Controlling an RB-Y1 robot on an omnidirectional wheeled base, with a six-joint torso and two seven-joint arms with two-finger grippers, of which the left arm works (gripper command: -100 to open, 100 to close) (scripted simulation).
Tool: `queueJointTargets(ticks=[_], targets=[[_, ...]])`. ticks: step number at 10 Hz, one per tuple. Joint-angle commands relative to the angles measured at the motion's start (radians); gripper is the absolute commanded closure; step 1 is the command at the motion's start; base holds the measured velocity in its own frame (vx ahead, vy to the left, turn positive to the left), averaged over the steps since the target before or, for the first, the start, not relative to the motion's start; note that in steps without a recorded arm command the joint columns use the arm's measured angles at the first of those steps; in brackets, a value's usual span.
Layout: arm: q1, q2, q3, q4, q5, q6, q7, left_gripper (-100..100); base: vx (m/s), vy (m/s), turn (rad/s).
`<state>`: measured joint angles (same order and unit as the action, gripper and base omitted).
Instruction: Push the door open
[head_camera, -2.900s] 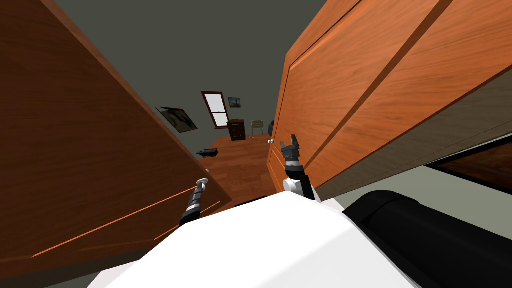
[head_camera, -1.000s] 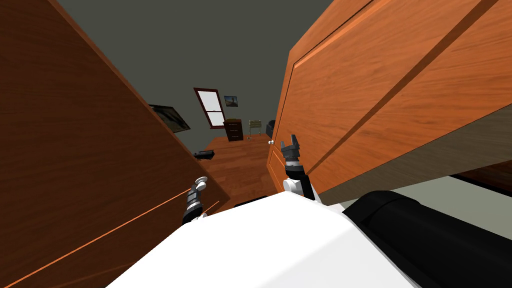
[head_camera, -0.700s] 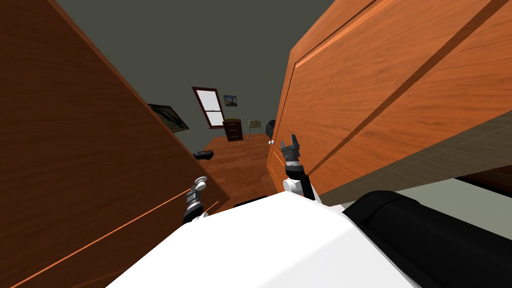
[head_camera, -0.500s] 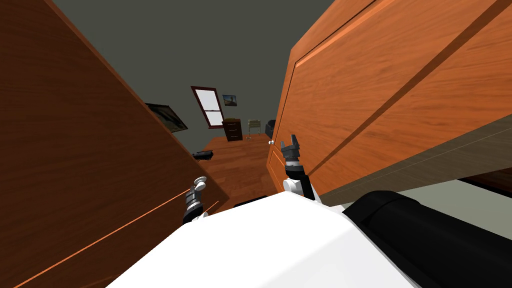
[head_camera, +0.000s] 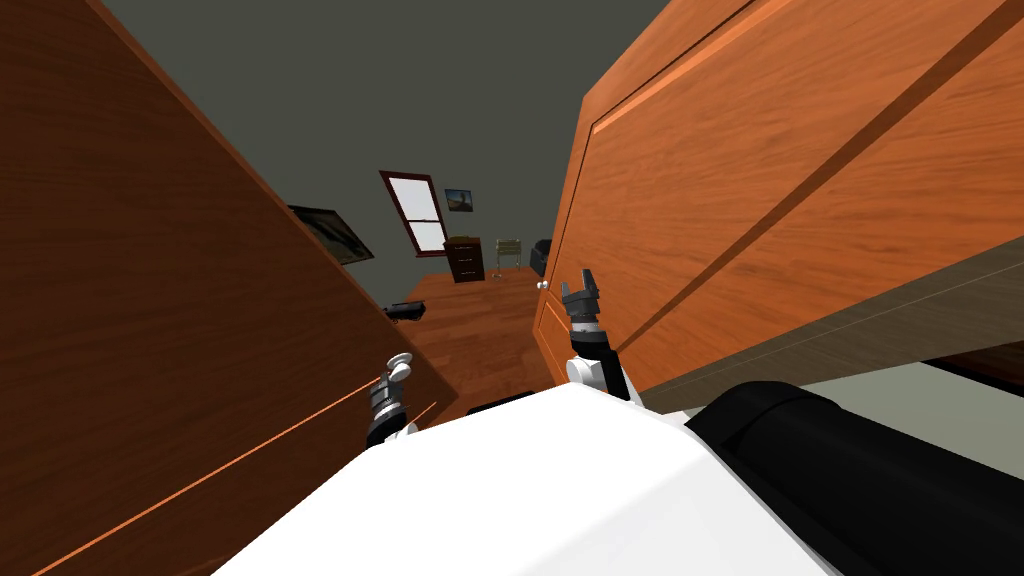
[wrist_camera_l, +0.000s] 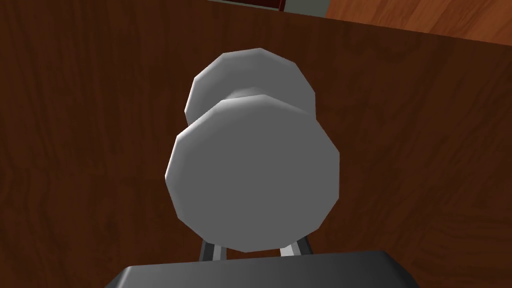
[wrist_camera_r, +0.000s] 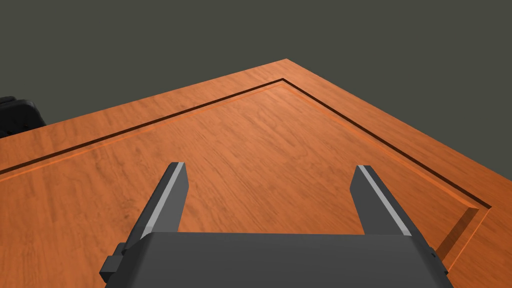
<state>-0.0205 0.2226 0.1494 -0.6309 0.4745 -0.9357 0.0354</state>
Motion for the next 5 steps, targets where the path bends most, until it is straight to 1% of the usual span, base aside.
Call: queueJointTargets(ticks=[1,2,3,4,5], targets=[[-0.010,-0.005,0.008,-0.025,0.024,-0.003,0.050,100,0.032,0.028,-0.043],[-0.010,-0.005,0.008,-0.025,0.024,-0.003,0.062,100,0.031,0.025,-0.028],[-0.013,-0.010,0.012,-0.025,0.040,-0.002,0.096,100,0.035,0.029,-0.047],[-0.013,-0.010,0.012,-0.025,0.040,-0.002,0.104,100,0.030,0.029,-0.022],[-0.017,-0.015,0.016,-0.025,0.056,-0.002,0.141,100,0.039,0.022,-0.038]])
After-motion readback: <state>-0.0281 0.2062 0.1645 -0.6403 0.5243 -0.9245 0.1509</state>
